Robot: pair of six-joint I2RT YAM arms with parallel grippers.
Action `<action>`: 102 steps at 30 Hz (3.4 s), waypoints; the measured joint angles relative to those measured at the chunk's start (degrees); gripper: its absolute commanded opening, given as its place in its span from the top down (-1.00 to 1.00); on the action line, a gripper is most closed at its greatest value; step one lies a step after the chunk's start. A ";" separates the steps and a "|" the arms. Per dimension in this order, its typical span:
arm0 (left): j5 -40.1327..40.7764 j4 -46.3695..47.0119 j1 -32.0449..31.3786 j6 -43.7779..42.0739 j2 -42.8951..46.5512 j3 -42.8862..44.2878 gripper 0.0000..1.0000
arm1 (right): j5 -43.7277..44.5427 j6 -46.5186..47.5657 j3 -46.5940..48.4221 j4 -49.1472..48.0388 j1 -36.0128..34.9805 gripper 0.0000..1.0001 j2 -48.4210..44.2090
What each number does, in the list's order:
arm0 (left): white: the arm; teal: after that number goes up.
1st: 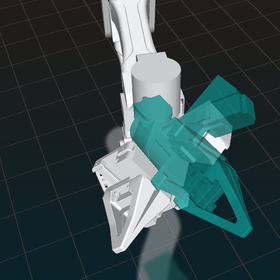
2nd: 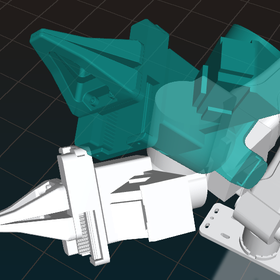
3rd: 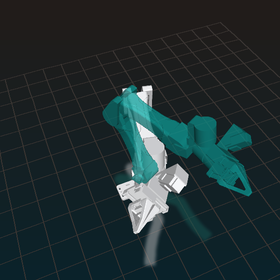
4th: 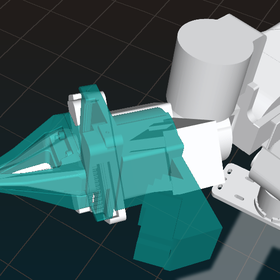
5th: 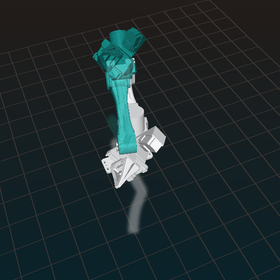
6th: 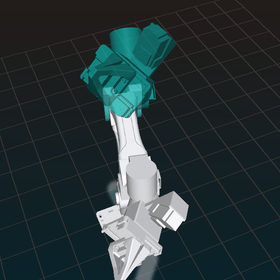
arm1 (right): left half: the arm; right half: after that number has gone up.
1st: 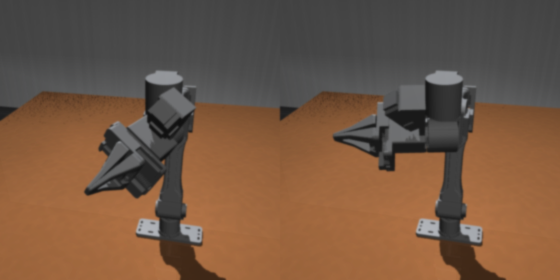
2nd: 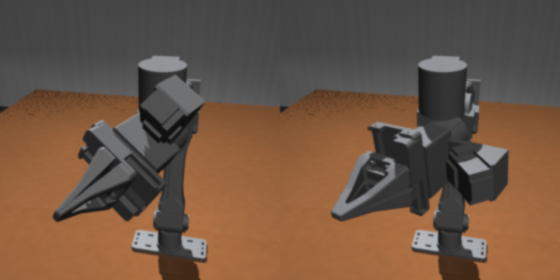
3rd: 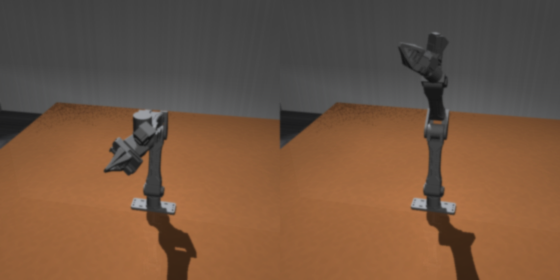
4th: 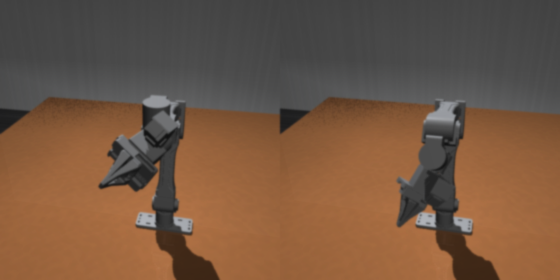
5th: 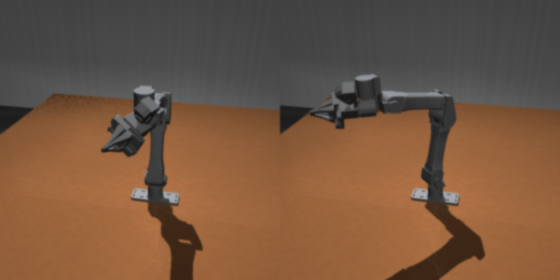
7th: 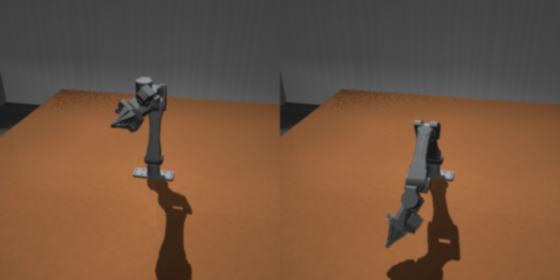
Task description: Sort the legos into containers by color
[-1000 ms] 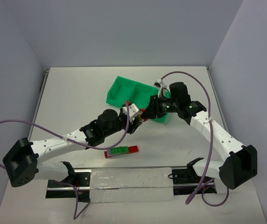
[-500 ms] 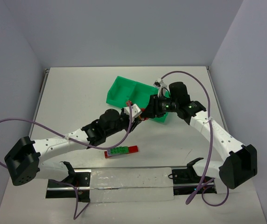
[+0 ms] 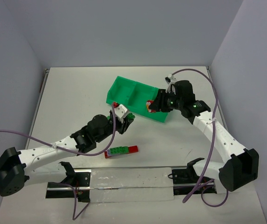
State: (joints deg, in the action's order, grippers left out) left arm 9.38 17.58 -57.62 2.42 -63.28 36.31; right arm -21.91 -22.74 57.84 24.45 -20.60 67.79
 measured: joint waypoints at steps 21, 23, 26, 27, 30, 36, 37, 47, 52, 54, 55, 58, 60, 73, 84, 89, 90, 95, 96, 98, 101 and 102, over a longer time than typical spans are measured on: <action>5.29 -20.22 13.09 21.74 1.58 9.94 1.00 | 30.67 3.45 9.13 3.72 -0.02 0.76 18.77; 5.43 -22.71 13.09 23.09 0.36 12.72 1.00 | 31.52 3.79 10.64 3.38 -0.02 0.74 21.73; 5.65 -25.42 13.09 25.04 -0.19 14.06 1.00 | 32.59 4.20 13.18 3.38 -0.02 0.72 25.73; 5.61 -26.35 13.09 25.62 -0.41 14.28 1.00 | 32.91 4.28 14.07 3.08 -0.02 0.70 27.06; 5.07 -29.14 13.09 26.67 -1.84 15.29 1.00 | 33.93 4.48 15.51 2.63 -0.02 0.32 29.77; 2.31 -34.80 13.11 27.13 -8.28 20.67 1.00 | 35.00 4.67 17.34 3.02 -0.02 -0.59 32.09; 1.58 -35.29 13.11 27.11 -9.05 21.19 1.00 | 35.07 4.74 17.84 3.09 -0.02 -0.64 32.42; -2.21 -36.97 13.11 26.96 -11.70 23.85 1.00 | 34.95 4.85 17.37 3.08 0.00 -0.57 30.08; -3.52 -36.74 13.11 27.17 -12.65 24.74 1.00 | 33.43 4.62 11.86 1.89 -0.02 -0.56 18.96; -4.11 -36.70 13.11 27.28 -13.42 25.18 1.00 | 31.96 4.64 9.19 -0.41 -0.02 -0.56 13.71; -4.41 -36.68 13.11 27.37 -13.91 25.53 1.00 | 31.22 4.66 7.67 -1.35 -0.02 -0.56 11.05; -5.43 -36.60 13.11 27.72 -15.45 26.65 1.00 | 29.63 4.70 3.25 -3.44 -0.01 -0.58 4.11; -6.27 -36.50 13.11 28.24 -16.35 27.36 1.00 | 29.18 4.68 1.17 -4.27 -0.02 -0.61 1.25; -25.92 -33.98 14.89 28.81 -22.32 33.35 1.00 | 20.36 3.22 -12.04 -15.16 0.00 -0.64 -8.60; -34.94 -30.23 18.97 28.37 -20.02 30.42 1.00 | 8.70 3.16 -13.16 -17.18 0.02 -0.58 -12.69; -28.83 -31.82 19.69 32.36 -25.96 35.53 1.00 | 13.41 3.11 -13.17 -15.16 0.02 -0.61 -15.17; -27.33 -32.67 19.69 33.26 -27.56 37.26 1.00 | 14.62 3.11 -13.21 -14.57 0.02 -0.61 -15.82; -19.14 -34.83 19.71 38.29 -35.80 45.52 1.00 | 20.26 3.04 -13.78 -12.05 0.02 -0.62 -21.94; -17.22 -35.81 19.71 39.49 -37.32 47.28 1.00 | 21.38 3.04 -13.92 -11.55 0.02 -0.62 -23.42; -14.26 -36.85 19.71 41.52 -40.30 50.19 1.00 | 23.18 2.96 -14.31 -10.75 0.02 -0.62 -26.16; -10.99 -38.10 19.71 44.02 -44.69 54.69 1.00 | 24.92 2.71 -15.09 -9.78 0.02 -0.62 -29.11; -10.04 -38.72 19.71 44.87 -46.29 56.43 1.00 | 25.26 2.58 -15.41 -9.43 0.02 -0.62 -29.80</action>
State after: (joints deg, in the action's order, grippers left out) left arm -0.66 -21.13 -37.91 47.30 -109.56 92.74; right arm 3.35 -20.17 42.43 15.02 -20.58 38.00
